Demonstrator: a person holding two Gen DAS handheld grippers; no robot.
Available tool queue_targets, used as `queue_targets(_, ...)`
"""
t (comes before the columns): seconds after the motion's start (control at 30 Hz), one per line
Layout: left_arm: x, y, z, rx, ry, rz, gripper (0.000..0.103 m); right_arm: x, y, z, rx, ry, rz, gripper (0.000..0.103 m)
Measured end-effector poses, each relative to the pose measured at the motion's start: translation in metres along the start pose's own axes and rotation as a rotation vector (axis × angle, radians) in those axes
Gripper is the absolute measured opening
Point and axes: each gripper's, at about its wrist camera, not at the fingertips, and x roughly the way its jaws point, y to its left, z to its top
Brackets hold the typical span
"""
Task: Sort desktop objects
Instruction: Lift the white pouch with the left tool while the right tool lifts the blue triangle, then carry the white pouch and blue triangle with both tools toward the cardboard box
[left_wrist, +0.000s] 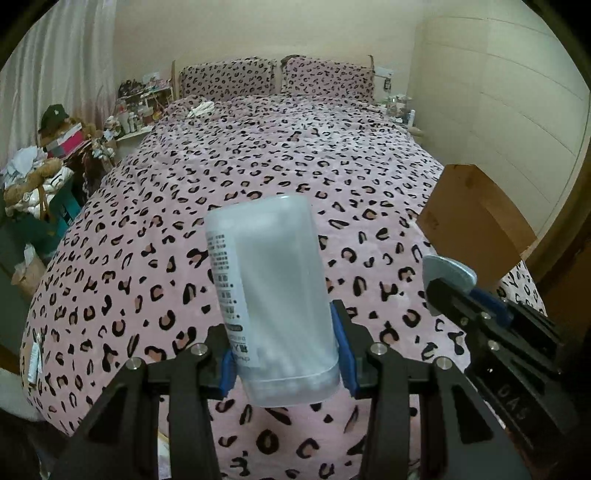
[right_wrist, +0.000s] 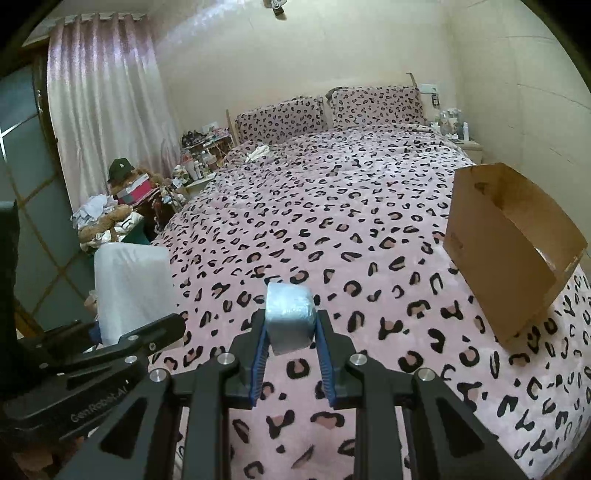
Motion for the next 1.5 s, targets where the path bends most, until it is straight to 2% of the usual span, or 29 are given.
queue_targets(0.7, 0.004, -0.072, 0.005, 0.101, 0.007, -0.070, 0.044, -0.034, -0.045, 0.001, 0.051, -0.029, -0.090, 0.025)
queue_targets(1.5, 0.024, -0.132, 0.005, 0.184, 0.042, -0.159, 0.044, -0.058, -0.103, -0.003, 0.129, -0.046, -0.196, 0.025)
